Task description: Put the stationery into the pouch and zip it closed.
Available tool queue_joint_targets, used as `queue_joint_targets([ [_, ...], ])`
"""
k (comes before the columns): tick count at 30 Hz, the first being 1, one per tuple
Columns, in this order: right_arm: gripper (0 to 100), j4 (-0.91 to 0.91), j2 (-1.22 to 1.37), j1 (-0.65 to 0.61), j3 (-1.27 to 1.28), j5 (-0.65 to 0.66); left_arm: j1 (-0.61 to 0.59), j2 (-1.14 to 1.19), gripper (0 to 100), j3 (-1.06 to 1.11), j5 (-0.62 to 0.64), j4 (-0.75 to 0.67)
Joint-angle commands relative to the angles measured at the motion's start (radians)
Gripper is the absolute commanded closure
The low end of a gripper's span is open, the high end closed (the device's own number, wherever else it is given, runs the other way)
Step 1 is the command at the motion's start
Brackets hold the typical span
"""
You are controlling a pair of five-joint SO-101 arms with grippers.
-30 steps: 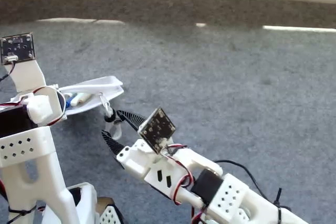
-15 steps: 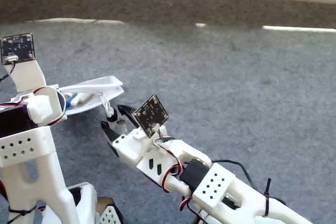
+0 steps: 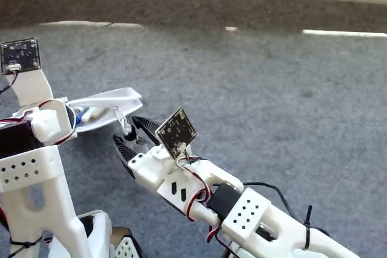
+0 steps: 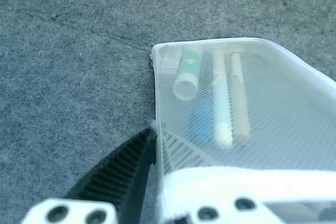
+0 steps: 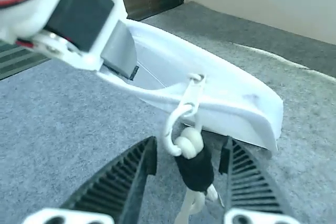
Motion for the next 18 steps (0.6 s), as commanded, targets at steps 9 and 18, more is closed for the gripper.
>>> queue_joint_targets([
  [9,99.6,-0.022,-0.001,0.013,-0.036,-0.006,-0.013,0.012,99,0.001,0.002,-0.012],
  [18,99.3,-0.016,-0.013,0.030,-0.035,-0.002,-0.013,0.012,99,0.001,0.002,-0.012],
])
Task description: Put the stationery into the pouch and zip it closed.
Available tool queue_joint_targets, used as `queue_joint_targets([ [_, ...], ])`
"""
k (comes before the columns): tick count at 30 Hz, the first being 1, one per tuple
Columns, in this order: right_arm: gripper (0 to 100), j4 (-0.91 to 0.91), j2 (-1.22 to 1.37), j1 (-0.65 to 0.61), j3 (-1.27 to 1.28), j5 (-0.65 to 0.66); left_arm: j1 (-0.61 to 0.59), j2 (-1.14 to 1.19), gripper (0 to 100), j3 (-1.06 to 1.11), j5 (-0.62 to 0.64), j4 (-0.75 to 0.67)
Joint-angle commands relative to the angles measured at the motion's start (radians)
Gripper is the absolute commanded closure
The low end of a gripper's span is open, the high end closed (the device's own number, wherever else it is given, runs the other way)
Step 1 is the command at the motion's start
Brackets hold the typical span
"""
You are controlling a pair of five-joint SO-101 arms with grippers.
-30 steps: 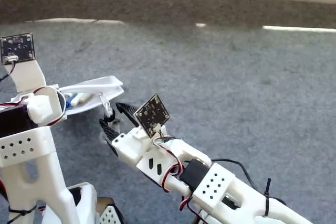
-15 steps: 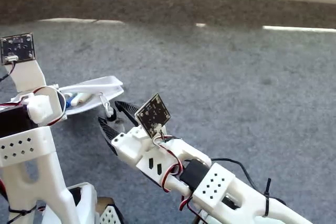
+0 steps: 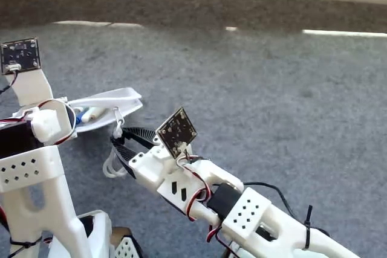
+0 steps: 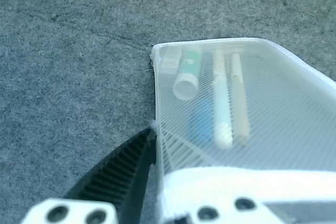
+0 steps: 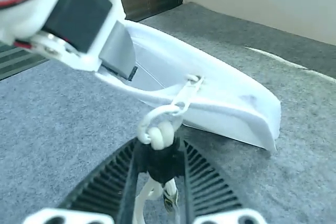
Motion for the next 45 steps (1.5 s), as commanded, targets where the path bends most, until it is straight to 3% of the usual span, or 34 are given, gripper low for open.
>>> queue_joint_targets([
  [1,99.3,-0.015,-0.013,0.035,-0.033,0.000,-0.013,0.012,99,0.001,0.002,-0.012],
  [4,99.4,0.018,-0.051,0.056,-0.025,0.026,-0.013,0.012,99,0.001,0.002,-0.014],
  [13,99.4,0.390,-0.237,0.058,-0.027,0.176,-0.007,0.010,99,-0.015,0.000,-0.018],
  [20,99.4,0.581,-0.248,-0.002,-0.027,0.241,0.012,0.007,88,-0.028,-0.026,-0.012],
  [24,99.4,0.653,-0.248,-0.019,-0.028,0.276,0.051,-0.081,86,-0.027,-0.021,-0.015],
  [33,99.4,0.765,-0.415,-0.021,-0.021,0.325,0.259,-0.378,85,-0.016,-0.021,-0.032],
  [38,99.4,0.839,-0.593,-0.073,-0.019,0.325,0.367,-0.401,79,0.028,-0.020,-0.091],
  [45,99.4,0.854,-0.656,-0.110,-0.019,0.325,0.499,-0.401,78,0.094,-0.023,-0.199],
])
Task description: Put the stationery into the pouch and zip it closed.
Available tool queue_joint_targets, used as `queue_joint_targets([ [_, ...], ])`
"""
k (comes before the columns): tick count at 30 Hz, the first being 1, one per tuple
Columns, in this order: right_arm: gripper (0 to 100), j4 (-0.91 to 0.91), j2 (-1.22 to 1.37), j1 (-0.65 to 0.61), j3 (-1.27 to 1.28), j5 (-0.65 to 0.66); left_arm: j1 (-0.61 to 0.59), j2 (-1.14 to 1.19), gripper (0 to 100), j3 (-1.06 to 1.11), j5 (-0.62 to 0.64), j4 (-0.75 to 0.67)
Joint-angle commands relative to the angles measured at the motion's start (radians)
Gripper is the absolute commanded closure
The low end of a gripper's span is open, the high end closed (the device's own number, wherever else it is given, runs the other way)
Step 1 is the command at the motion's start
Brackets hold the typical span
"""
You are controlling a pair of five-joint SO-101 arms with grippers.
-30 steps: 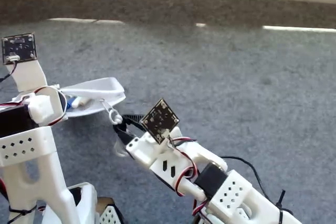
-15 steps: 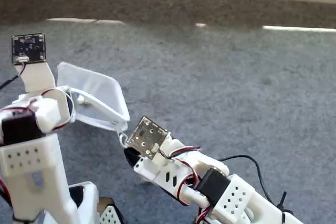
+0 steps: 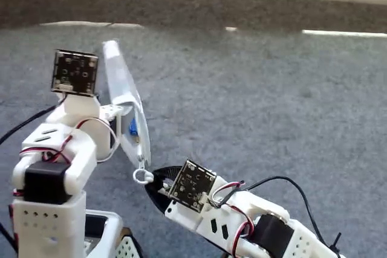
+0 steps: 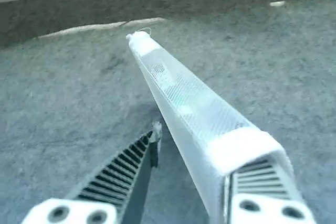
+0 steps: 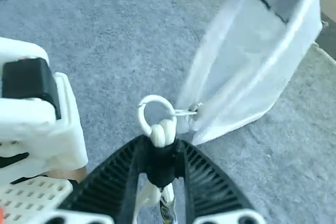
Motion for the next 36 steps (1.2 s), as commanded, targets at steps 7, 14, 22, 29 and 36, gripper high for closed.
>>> queue_joint_targets([
  [7,99.4,0.005,-0.030,-0.019,-0.018,0.011,0.219,-0.024,78,0.001,-0.005,-0.095],
  [14,99.4,0.007,-0.031,-0.015,-0.022,0.011,0.317,-0.025,78,-0.005,-0.100,-0.061],
  [22,99.4,0.002,-0.067,0.030,-0.024,0.009,0.326,-0.025,79,-0.090,-0.101,0.035],
  [29,99.4,0.005,-0.211,0.139,-0.022,0.009,0.320,-0.025,79,-0.194,-0.103,0.123],
  [36,99.4,0.001,-0.189,0.143,-0.024,0.009,0.318,-0.022,79,-0.283,-0.107,0.186],
])
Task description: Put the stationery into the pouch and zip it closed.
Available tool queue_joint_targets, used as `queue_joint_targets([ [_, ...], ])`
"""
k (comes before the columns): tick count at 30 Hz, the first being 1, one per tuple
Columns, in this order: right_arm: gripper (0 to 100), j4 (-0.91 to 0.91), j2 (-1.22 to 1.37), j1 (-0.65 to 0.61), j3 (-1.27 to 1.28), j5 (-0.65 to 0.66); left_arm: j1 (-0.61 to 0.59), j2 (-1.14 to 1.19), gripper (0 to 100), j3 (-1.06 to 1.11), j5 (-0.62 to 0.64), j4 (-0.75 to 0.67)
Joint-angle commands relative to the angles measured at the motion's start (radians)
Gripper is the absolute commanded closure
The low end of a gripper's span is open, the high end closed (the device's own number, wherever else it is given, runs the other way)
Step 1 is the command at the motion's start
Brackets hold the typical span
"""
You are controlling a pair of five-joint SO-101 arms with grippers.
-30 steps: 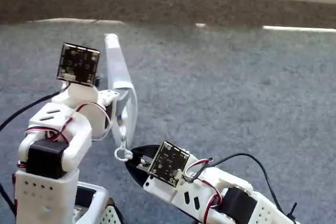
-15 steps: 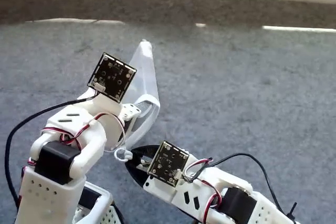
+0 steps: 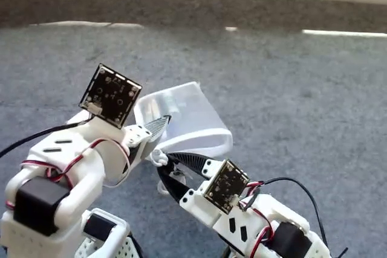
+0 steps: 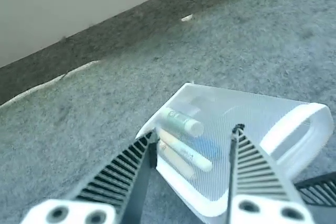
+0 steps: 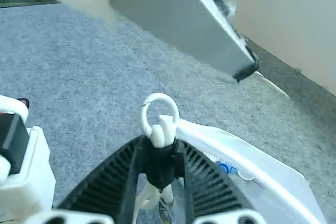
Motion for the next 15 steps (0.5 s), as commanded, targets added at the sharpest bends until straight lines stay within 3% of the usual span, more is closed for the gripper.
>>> queue_joint_targets([
  [1,99.4,-0.001,0.001,0.010,-0.024,0.008,0.007,-0.019,79,-0.082,-0.025,0.035],
  [8,99.4,-0.004,-0.004,0.165,-0.051,0.003,0.007,-0.022,79,-0.088,-0.143,0.095],
  [15,99.4,-0.004,-0.004,0.194,-0.076,0.002,0.015,-0.022,78,-0.088,-0.233,0.173],
])
